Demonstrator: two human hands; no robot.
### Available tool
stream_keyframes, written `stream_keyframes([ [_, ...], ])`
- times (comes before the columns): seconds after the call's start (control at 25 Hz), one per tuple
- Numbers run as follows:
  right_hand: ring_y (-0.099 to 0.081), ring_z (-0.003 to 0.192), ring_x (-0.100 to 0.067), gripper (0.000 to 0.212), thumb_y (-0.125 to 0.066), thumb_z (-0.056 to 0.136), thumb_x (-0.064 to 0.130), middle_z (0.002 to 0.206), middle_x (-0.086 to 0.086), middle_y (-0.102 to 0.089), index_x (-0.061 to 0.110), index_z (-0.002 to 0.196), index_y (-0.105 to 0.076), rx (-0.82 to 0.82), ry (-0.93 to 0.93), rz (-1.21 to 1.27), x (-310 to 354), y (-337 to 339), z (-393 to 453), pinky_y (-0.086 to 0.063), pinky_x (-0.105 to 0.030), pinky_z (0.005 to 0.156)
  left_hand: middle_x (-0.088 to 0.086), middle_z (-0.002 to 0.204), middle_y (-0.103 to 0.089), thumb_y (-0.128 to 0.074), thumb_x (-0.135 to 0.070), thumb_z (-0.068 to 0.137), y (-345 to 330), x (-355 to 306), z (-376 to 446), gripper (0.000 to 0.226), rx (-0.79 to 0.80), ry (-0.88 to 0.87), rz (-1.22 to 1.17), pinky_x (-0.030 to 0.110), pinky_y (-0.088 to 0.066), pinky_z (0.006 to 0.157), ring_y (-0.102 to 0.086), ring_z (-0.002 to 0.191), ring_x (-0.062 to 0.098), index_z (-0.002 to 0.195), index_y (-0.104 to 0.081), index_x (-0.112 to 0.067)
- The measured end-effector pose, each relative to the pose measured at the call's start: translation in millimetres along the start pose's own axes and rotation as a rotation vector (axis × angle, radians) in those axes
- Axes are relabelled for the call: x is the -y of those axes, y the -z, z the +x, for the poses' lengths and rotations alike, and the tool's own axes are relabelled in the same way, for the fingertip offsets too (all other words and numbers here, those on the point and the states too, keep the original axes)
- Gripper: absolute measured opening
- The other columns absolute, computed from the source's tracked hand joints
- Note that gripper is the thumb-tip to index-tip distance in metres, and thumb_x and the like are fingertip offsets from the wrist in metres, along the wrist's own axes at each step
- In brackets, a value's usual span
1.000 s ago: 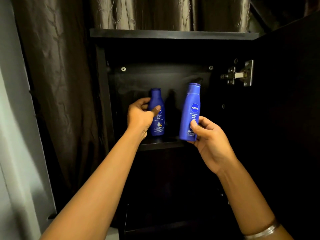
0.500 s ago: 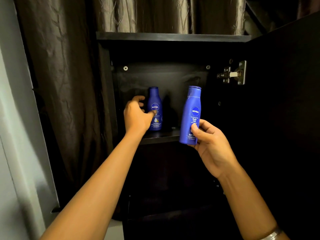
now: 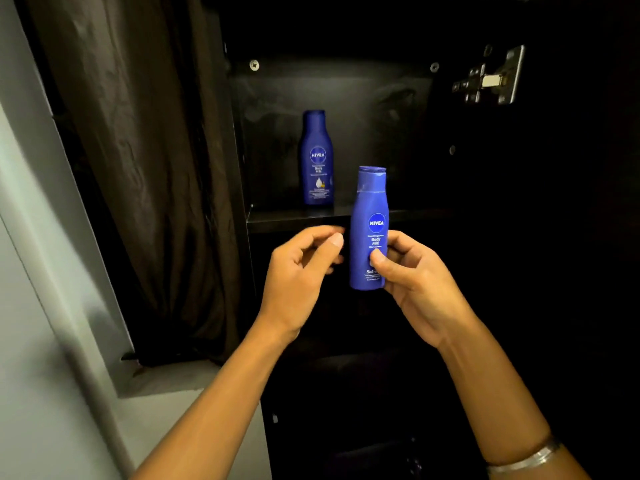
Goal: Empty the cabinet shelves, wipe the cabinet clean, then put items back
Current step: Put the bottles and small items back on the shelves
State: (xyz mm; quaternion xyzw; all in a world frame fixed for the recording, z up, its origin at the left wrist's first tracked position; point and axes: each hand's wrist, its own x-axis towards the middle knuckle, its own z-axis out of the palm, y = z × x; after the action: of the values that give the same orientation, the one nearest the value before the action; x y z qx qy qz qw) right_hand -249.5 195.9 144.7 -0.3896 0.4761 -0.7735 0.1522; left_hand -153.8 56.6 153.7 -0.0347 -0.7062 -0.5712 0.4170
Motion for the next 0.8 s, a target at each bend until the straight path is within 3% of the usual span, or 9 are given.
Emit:
stream_keyframes([
  [0.16, -0.065, 0.110, -0.031, 0.046, -0.076, 0.077, 0.019, 0.117, -0.016, -0.069, 0.007, 0.120, -0.062, -0.008, -0.048, -0.081, -30.5, 2.5, -18.9, -0.050, -0.046, 0.098, -0.010, 0.097, -0.076, -0.073, -0.022, 0.084, 7.0, 16.9, -32.0, 0.020, 0.101, 0.072, -0.011, 0.019, -0.054, 0.076, -0.071, 0.090, 0.006, 0.103, -0.071, -0.023],
  [0.24, -0.067, 0.109, -0.029, 0.045, -0.077, 0.079, 0.014, 0.115, -0.013, -0.071, 0.008, 0.121, -0.061, -0.004, -0.068, -0.147, -44.4, 4.0, -28.6, -0.053, -0.042, 0.094, -0.008, 0.097, -0.077, -0.076, -0.012, 0.084, 13.2, 28.8, -43.5, 0.021, 0.106, 0.118, 0.029, 0.021, -0.055, 0.078, -0.072, 0.089, 0.008, 0.102, -0.071, -0.023],
  [0.44, -0.069, 0.104, -0.024, 0.042, -0.078, 0.082, 0.009, 0.111, -0.005, -0.073, 0.014, 0.121, -0.063, -0.013, -0.135, -0.344, -76.6, 7.7, -48.5, -0.056, -0.044, 0.093, -0.006, 0.100, -0.076, -0.076, -0.013, 0.086, 20.3, 57.8, -70.3, 0.022, 0.118, 0.305, 0.049, 0.026, -0.059, 0.073, -0.074, 0.092, 0.013, 0.106, -0.071, -0.022],
  [0.64, -0.068, 0.102, -0.009, 0.051, -0.081, 0.081, 0.018, 0.110, 0.005, -0.072, 0.020, 0.129, -0.063, -0.010, -0.144, -0.614, -105.8, 11.7, -56.0, -0.057, -0.041, 0.092, -0.003, 0.095, -0.076, -0.071, -0.004, 0.089, 20.7, 83.8, -79.1, 0.018, 0.101, 0.462, 0.024, 0.024, -0.059, 0.070, -0.074, 0.088, 0.012, 0.103, -0.069, -0.016],
  [0.8, -0.066, 0.100, -0.002, 0.057, -0.082, 0.079, 0.025, 0.113, 0.010, -0.070, 0.022, 0.131, -0.060, -0.043, -0.164, -0.750, -118.1, 12.2, -49.0, -0.058, -0.035, 0.089, -0.004, 0.098, -0.074, -0.073, -0.006, 0.088, 20.2, 98.8, -75.4, 0.023, 0.094, 0.470, 0.079, 0.026, -0.060, 0.074, -0.074, 0.089, 0.010, 0.099, -0.068, -0.025],
])
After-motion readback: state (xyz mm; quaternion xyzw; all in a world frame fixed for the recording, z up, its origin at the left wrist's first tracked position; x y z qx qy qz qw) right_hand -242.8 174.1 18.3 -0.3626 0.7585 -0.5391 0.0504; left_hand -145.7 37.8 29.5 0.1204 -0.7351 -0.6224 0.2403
